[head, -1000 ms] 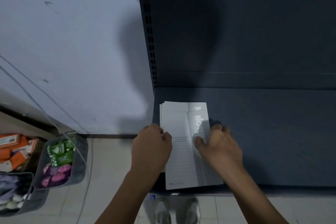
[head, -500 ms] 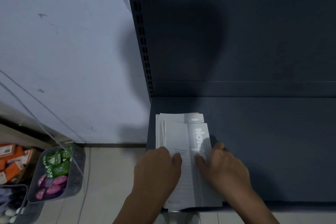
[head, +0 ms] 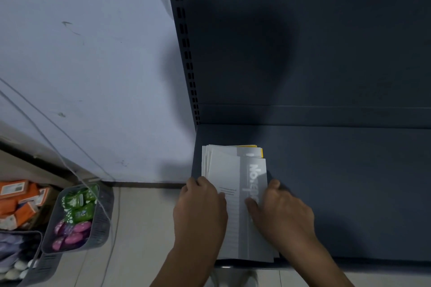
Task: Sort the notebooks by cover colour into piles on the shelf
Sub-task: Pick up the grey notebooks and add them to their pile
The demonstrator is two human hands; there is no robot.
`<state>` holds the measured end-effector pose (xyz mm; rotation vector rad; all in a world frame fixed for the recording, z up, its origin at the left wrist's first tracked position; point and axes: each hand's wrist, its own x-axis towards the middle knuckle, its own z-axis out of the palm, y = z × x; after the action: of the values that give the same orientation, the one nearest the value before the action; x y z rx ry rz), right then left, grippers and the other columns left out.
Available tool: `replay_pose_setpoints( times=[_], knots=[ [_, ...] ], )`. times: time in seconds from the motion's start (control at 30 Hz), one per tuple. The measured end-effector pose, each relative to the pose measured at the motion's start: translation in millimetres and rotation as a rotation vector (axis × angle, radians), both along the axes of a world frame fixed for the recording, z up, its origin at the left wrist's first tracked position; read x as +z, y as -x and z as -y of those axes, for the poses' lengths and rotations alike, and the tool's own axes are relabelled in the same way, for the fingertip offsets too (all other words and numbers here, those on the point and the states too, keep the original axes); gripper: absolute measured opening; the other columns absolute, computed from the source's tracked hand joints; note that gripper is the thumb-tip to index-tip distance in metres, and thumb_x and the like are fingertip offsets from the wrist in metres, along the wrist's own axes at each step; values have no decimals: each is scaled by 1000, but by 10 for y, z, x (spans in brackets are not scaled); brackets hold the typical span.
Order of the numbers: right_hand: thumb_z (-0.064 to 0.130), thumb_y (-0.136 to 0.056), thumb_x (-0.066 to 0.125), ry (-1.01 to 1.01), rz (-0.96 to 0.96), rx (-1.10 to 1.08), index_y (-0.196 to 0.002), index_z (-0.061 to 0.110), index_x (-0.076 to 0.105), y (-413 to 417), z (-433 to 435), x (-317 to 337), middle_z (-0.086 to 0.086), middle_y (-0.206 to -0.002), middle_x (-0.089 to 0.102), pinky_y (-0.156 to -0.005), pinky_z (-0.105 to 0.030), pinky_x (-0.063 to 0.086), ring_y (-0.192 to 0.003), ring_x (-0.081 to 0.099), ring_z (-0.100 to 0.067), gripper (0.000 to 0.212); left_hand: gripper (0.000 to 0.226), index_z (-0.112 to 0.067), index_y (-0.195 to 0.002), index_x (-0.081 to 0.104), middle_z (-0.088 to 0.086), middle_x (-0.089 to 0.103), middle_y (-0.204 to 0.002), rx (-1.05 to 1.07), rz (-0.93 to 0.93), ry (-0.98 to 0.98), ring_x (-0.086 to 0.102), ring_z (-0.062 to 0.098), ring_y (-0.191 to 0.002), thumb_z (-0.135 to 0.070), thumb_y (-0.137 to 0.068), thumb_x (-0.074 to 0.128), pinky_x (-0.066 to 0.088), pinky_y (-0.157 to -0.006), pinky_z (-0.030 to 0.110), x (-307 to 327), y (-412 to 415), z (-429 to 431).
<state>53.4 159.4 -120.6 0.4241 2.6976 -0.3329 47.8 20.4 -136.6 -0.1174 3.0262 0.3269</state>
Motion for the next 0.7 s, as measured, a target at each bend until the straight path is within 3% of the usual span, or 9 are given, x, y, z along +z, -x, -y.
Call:
replay_pose_setpoints(
  times=[0.17, 0.33, 0.47, 0.57, 0.7],
  knots=[
    [57, -100, 46, -33, -1, 37, -125, 15, 44, 7, 17, 17, -2, -131, 59, -86, -35, 48, -123, 58, -22, 48, 37, -16, -119, 51, 0, 60, -117, 55, 30, -40, 60, 14, -103, -48, -100, 50, 42, -72, 19, 53, 9, -8],
    [56, -100, 46, -14, -2, 40, -129, 14, 45, 21, 20, 2, -4, -136, 53, -89, -37, 50, -130, 51, -22, 51, 24, -20, -103, 48, -7, 61, -92, 182, 97, -416, 55, 3, -74, -40, -97, 60, 38, -53, 13, 48, 90, 42],
    [55, -101, 44, 0, -11, 57, -129, 14, 45, 4, 13, -6, -4, -136, 52, -89, -37, 50, -131, 49, -22, 50, 15, -19, -109, 47, -14, 51, -86, 220, 228, -635, 49, -2, -73, -32, -103, 52, 35, -54, 10, -13, 120, 22],
    [56, -100, 44, 8, -15, 62, -129, 13, 45, -5, -12, -14, -4, -136, 52, -89, -37, 50, -130, 50, -22, 51, 21, -16, -116, 48, -6, 54, -95, 226, 210, -572, 51, 7, -76, -33, -103, 53, 37, -56, 16, -34, 86, 9],
    [55, -100, 45, 20, -25, 64, -128, 13, 45, -20, -26, -29, -5, -135, 53, -88, -37, 50, -128, 51, -22, 50, 31, -14, -117, 53, 2, 49, -117, 186, 55, -353, 40, 13, -102, -40, -99, 54, 36, -79, 21, -40, 15, -25]
  ],
)
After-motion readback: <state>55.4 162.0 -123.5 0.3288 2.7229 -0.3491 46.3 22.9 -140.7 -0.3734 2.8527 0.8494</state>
